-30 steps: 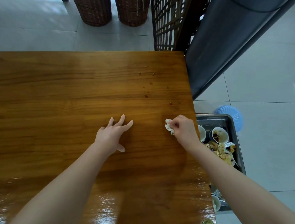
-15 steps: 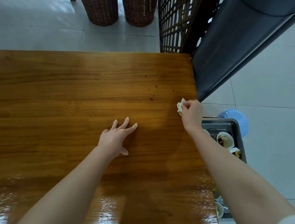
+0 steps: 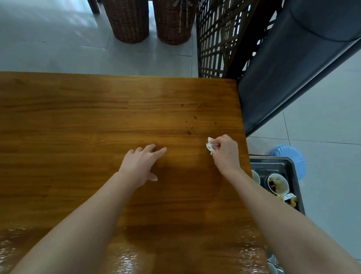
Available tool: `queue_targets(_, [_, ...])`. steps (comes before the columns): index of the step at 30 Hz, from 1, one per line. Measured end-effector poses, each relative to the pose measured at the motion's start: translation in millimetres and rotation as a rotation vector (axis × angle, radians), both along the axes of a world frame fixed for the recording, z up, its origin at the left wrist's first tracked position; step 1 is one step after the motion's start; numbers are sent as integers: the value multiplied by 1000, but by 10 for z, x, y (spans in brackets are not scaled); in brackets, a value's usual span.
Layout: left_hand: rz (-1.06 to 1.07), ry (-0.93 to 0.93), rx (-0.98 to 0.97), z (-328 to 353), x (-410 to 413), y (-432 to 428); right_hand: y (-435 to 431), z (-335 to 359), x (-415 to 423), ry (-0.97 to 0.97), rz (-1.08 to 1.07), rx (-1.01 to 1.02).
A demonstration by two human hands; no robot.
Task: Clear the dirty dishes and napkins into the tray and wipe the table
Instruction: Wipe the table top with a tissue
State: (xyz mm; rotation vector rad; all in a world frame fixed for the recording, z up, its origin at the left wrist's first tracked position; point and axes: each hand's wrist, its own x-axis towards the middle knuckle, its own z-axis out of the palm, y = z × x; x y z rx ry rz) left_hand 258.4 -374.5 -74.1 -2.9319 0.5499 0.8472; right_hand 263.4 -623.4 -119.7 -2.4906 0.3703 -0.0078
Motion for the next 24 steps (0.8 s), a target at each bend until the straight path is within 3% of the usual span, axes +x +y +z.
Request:
queue_targets(6, [22, 61, 79, -19, 435, -133, -142, 35, 340, -38, -124, 21])
queue_targets(17, [108, 109, 70, -127, 572, -220, -93, 64, 718, -63, -105, 12])
queue_targets(24, [183, 110, 72, -122, 549, -242, 582, -82, 367, -103, 248, 14])
